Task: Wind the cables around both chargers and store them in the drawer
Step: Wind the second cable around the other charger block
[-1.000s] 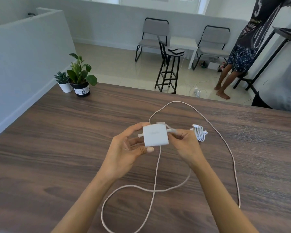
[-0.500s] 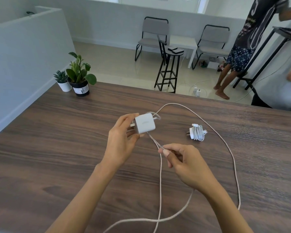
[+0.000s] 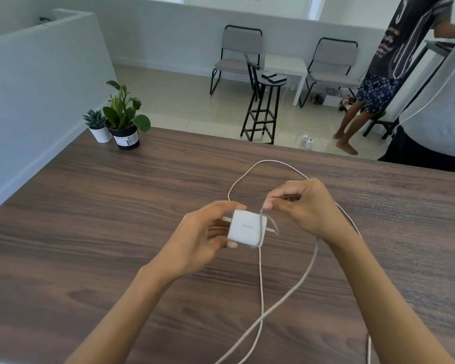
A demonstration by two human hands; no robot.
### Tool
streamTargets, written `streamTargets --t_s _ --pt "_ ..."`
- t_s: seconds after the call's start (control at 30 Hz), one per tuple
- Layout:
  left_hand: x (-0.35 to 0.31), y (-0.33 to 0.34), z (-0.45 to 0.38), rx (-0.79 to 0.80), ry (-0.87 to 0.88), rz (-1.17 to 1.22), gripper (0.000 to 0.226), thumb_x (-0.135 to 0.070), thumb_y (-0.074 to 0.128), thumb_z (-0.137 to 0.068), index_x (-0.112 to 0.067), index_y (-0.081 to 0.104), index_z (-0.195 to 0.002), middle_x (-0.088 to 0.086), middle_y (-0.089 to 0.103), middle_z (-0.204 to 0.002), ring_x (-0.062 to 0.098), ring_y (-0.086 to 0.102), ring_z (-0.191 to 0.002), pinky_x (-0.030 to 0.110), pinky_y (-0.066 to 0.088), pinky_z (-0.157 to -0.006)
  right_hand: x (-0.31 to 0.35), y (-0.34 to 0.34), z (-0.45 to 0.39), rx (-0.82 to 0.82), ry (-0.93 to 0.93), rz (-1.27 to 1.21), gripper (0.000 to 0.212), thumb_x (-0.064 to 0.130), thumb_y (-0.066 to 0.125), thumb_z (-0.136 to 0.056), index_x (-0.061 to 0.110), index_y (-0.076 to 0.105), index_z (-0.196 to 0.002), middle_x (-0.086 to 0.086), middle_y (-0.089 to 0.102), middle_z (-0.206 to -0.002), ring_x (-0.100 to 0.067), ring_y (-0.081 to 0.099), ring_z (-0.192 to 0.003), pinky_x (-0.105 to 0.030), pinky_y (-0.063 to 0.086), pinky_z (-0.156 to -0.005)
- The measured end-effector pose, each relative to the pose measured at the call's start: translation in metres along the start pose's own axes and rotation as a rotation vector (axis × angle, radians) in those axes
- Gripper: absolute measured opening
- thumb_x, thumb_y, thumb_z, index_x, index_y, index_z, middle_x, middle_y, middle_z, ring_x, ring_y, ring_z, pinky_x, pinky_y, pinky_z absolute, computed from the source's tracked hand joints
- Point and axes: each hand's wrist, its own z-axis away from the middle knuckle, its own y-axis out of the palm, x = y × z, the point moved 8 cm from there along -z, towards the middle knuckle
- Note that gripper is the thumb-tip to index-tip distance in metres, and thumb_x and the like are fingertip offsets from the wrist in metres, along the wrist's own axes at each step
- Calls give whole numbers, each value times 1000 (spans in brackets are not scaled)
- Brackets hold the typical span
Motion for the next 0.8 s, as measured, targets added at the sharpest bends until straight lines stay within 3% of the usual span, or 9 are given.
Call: streamTargets --t_s 0.17,0.23,0.3,0.43,0.53,0.63,0.7,0.77,0.8 --pt "-4 -7 0 -34 -29 110 58 22 62 -75 -12 56 -122 3 63 -119 18 65 -100 23 51 -87 -12 5 -9 -42 32 -232 4 12 73 -76 15 73 -72 10 68 -62 -6 58 -65 -18 47 -66" --pt "-8 -9 -1 -37 -21 149 57 20 63 -75 -10 54 -123 3 63 -120 20 64 -104 26 50 -90 -20 8 -10 -47 83 -296 9 21 69 -79 14 72 -74 10 62 -55 0 47 -51 -11 37 -52" --pt "-15 -9 -1 -50 7 193 55 16 66 -74 -6 54 -123 2 62 -121 22 62 -107 29 50 -92 -33 14 -9 -45 185 -387 18 33 65 -78 17 72 -72 2 55 -56 -6 32 -43 -15 26 -40" --pt "-29 -13 -3 -105 51 265 55 5 65 -71 -7 53 -124 2 62 -120 19 61 -110 27 52 -87 -48 40 -4 -2 316 -484 24 4 54 -91 13 68 -74 7 40 -40 -3 24 -31 -14 27 -31" --pt "-37 -27 -8 -213 71 302 55 4 69 -72 -11 53 -122 -2 63 -117 12 62 -107 21 52 -78 -51 59 9 18 347 -490 20 16 59 -90 12 72 -76 -5 44 -50 -4 23 -31 -14 26 -33" --pt "-39 -42 -13 -345 74 254 53 7 70 -74 -23 54 -115 -9 63 -110 2 65 -98 15 51 -76 -43 66 21 24 328 -437 19 20 61 -89 6 74 -90 11 54 -44 -2 39 -33 -12 32 -39" --pt "-34 -46 -15 -409 54 190 54 11 67 -76 -23 54 -115 -13 63 -107 -2 65 -95 14 51 -77 -29 66 25 8 249 -343 13 18 64 -88 11 76 -89 10 71 -62 -2 65 -60 -16 49 -59" --pt "-27 -48 -16 -468 32 86 55 9 69 -76 -18 53 -121 -10 63 -107 -3 65 -95 11 50 -77 -21 64 30 -22 178 -163 10 24 67 -86 22 76 -87 -5 75 -83 -21 68 -84 -33 53 -79" --pt "-23 -51 -17 -501 25 26 56 8 70 -76 -17 53 -123 -6 63 -109 -1 65 -96 10 49 -77 -17 62 34 -35 151 -66 10 26 66 -86 23 76 -87 -10 73 -85 -27 66 -84 -36 52 -79"
